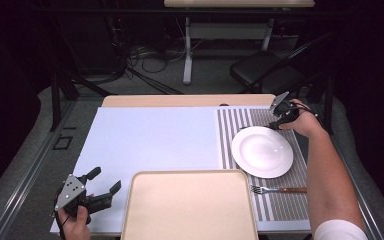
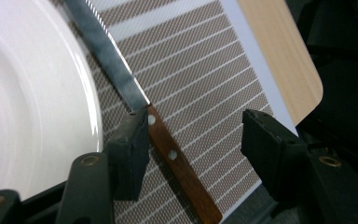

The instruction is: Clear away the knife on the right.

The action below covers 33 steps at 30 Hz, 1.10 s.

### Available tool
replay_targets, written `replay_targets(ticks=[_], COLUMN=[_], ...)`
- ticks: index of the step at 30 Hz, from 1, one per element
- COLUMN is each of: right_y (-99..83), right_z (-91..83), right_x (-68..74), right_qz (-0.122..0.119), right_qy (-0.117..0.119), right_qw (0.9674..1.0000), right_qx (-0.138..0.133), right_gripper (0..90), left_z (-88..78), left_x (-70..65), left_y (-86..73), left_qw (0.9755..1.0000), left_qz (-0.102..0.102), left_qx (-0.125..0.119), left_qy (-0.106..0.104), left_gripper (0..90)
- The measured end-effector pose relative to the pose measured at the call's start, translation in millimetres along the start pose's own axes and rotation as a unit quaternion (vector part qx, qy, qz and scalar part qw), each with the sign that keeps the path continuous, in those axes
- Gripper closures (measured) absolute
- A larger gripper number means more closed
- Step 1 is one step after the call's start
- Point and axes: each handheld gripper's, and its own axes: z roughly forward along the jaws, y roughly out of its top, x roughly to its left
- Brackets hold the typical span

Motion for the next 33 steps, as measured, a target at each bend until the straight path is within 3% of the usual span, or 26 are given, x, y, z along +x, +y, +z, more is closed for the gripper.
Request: replay_targets(ticks=[2, 8, 11, 13, 15, 33], right_y=[1.8, 2.8, 6.9, 9.3, 10.1, 11.4], right_z=[-0.5, -1.3, -0.5, -0.2, 0.5, 14.0], right_x=[-0.6, -3.0, -3.8, -3.0, -2.4, 6.1], right_qz=[-0.024, -0.041, -0.084, -0.104, -0.104, -0.157], right_qy=[-0.004, 0.005, 0.001, 0.005, 0.01, 0.028], right_qw=[0.9996, 0.9989, 0.9951, 0.993, 0.993, 0.982], right_qx=[0.017, 0.022, 0.053, 0.055, 0.056, 0.1], right_gripper=[42.5, 46.9, 46.8, 47.0, 47.7, 55.4], left_z=[0.0, -0.3, 0.3, 0.4, 0.5, -0.2], left_x=[0.1, 1.2, 1.4, 1.4, 1.0, 1.4], left_y=[-0.2, -0.9, -1.1, -0.9, -0.7, -1.1], left_qw=[1.0, 1.0, 1.0, 1.0, 1.0, 1.0], left_qz=[0.0, -0.003, -0.002, -0.001, 0.001, -0.002], left_qx=[0.001, 0.0, 0.002, 0.003, 0.003, 0.004], left_qy=[0.0, 0.0, -0.002, -0.001, -0.001, -0.001], left_gripper=[14.8, 14.8, 15.0, 15.0, 15.1, 15.1])
